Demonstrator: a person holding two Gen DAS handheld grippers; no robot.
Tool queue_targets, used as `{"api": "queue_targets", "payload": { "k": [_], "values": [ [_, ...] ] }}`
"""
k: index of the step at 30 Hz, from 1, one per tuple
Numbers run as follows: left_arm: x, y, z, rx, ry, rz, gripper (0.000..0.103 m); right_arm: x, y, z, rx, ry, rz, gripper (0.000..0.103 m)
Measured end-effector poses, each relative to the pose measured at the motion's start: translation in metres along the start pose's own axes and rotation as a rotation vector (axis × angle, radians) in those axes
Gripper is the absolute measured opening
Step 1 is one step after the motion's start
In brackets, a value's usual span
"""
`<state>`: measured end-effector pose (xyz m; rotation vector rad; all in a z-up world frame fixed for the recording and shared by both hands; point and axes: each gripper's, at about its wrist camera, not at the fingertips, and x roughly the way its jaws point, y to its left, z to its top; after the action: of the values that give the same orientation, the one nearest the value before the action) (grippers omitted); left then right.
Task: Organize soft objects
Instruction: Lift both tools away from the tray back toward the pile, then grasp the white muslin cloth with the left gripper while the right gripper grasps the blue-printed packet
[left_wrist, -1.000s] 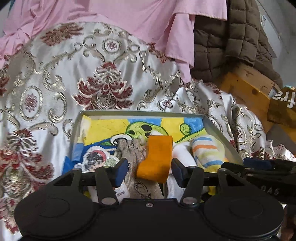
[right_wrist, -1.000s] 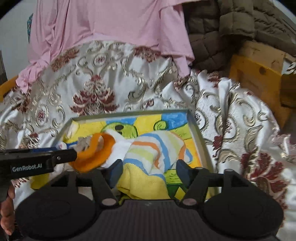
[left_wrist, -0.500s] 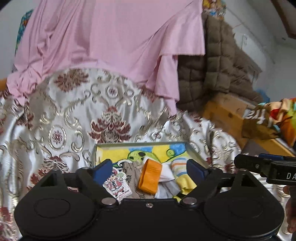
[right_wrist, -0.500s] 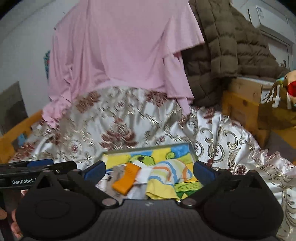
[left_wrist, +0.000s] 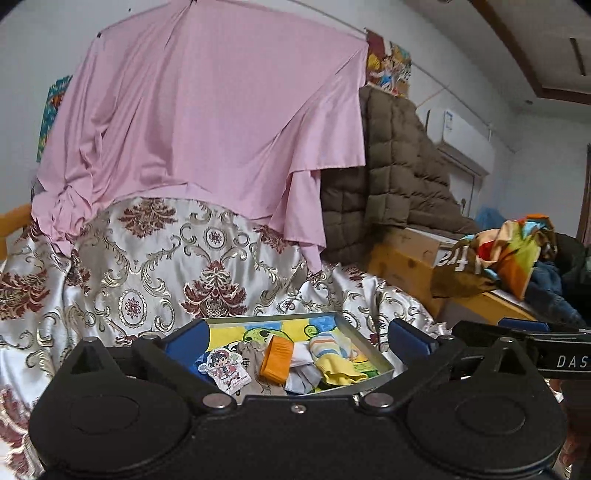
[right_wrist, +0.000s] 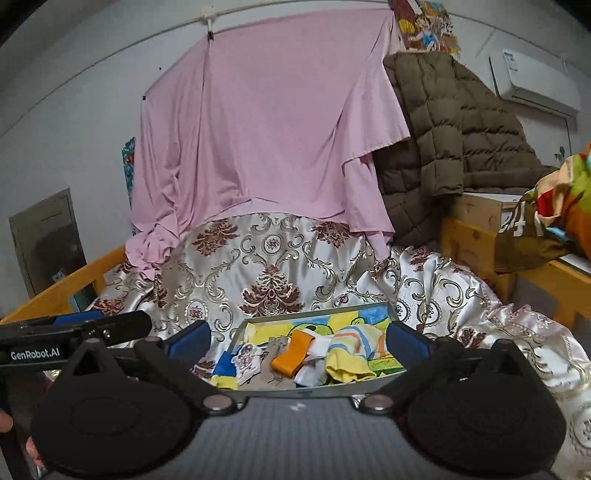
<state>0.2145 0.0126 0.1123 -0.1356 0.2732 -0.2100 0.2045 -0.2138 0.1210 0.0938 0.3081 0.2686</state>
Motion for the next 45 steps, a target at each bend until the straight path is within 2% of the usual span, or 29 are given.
{"api": "queue_targets", "payload": {
  "k": [12,25,30,38,45],
  "values": [
    [-0.068,-0.006,-0.032,0.023,-0.035,0.020,0.102,-0.059,0.029,-0.037,-0.056,-0.059,-0.017,0.103],
    [-0.102,0.022,-0.076,0.027,0.018,0.072,0.102,-0.079,0.067,-0.089,-0.141,-0.082,-0.005,0.103],
    [-0.106,0.040,-0.090,0.013,0.061,0.102,0.102,-0.076,0.072,-0.111,-0.152,-0.048,0.003,0.103],
    [-0.113,0.063,-0.107,-0.017,0.146,0.142,0.102,-0.066,0.074,-0.139,-0.165,0.063,0.057,0.103],
    [-0.105,0.086,-0.112,-0.119,0.258,0.180,0.102,-0.049,0.084,-0.163,-0.200,0.171,0.105,0.103]
  ]
}}
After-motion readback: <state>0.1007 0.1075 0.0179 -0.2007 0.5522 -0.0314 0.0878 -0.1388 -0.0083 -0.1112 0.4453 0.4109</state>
